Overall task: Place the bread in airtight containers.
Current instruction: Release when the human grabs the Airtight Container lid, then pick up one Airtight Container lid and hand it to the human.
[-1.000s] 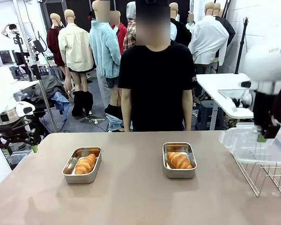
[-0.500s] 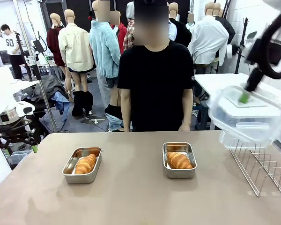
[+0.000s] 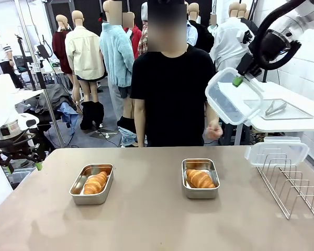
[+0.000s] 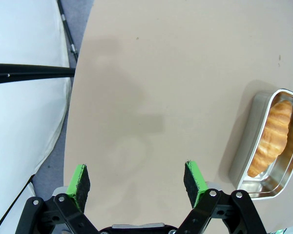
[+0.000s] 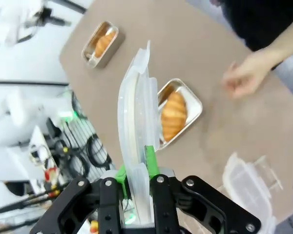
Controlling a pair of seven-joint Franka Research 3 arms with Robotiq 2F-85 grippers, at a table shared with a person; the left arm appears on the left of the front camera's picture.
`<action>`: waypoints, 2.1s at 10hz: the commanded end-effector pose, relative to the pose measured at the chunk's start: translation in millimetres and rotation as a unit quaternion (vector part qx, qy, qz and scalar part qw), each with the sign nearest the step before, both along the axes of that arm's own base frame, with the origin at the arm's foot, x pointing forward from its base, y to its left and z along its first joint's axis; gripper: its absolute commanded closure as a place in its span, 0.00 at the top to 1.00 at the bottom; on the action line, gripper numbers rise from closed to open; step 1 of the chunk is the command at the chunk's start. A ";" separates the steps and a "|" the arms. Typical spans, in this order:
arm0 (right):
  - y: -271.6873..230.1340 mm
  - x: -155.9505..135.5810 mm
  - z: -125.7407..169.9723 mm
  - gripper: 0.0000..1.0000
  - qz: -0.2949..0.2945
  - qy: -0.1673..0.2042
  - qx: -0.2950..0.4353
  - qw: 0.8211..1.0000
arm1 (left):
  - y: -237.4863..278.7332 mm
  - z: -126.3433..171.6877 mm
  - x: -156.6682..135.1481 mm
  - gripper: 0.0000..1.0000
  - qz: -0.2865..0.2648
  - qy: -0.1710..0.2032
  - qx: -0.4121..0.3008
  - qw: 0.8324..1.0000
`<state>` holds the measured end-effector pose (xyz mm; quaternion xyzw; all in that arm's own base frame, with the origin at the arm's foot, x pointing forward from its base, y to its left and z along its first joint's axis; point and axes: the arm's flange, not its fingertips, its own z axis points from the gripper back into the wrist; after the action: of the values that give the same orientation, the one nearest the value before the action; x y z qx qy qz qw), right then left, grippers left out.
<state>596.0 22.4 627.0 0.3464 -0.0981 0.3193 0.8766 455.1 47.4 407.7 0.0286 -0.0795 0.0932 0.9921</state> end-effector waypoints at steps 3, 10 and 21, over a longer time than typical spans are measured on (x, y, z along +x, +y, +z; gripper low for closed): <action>-6.3 32.2 0.8 0.00 -0.014 0.010 -0.032 0.999 | 1.3 1.0 -1.6 1.00 0.000 -0.001 -0.001 1.000; -7.8 26.7 -5.4 0.00 -0.020 0.004 -0.025 0.999 | 1.3 1.0 -1.6 1.00 0.000 -0.001 -0.001 1.000; -54.1 -127.1 11.4 1.00 0.335 -0.118 -0.174 0.918 | 1.3 1.0 -1.6 1.00 0.000 -0.001 -0.001 1.000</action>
<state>492.9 -23.6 665.0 0.1956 -0.0157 0.6111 0.7668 455.1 47.4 407.8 0.0286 -0.0795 0.0931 0.9921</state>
